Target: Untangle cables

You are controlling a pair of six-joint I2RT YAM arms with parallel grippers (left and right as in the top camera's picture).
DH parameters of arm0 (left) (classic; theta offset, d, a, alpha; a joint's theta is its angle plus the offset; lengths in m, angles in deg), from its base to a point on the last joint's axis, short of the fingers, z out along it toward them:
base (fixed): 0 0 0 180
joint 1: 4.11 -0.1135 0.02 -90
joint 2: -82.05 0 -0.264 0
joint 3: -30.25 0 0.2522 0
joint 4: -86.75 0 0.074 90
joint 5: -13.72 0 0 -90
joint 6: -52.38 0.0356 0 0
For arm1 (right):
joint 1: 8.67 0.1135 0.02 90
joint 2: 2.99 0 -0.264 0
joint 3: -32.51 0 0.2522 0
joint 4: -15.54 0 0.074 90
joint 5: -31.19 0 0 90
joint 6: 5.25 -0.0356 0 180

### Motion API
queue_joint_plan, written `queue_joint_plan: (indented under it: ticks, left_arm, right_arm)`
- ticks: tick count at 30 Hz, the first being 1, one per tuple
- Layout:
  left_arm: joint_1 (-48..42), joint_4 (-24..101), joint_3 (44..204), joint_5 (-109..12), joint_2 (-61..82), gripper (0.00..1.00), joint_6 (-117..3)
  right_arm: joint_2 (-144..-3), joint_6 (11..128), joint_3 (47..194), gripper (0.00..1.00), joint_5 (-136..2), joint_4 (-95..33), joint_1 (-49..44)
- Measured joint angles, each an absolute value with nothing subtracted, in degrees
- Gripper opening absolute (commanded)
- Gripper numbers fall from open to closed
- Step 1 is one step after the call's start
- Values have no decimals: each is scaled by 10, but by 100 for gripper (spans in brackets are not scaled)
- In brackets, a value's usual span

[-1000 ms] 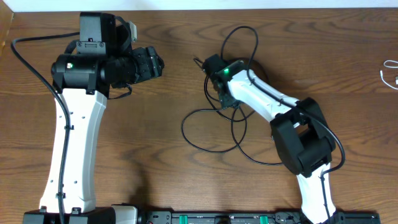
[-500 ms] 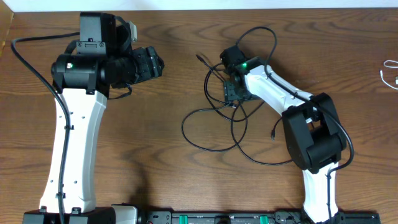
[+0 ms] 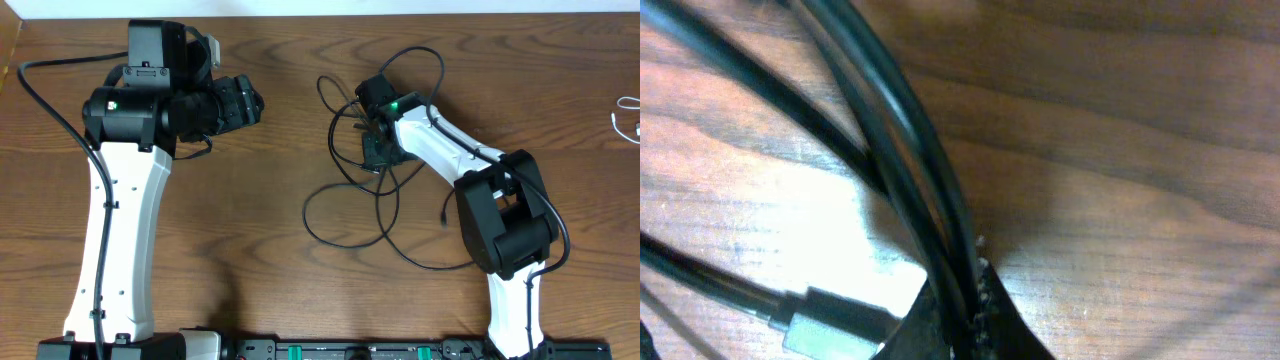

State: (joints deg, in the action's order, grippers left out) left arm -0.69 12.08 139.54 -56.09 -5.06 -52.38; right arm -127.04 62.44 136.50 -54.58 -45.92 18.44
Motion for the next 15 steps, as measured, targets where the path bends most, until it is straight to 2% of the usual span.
queue_joint_plan:
  ticks: [7, 15]
  left_arm:
    - [-7, 121, 1395, -561, -51, 76, -524]
    - [-7, 120, 1395, -562, -51, 76, -524]
  right_arm:
    - [-1252, 643, 1443, 1, -551, -521, 180]
    - [-1133, 672, 1604, 1, -554, -540, 124]
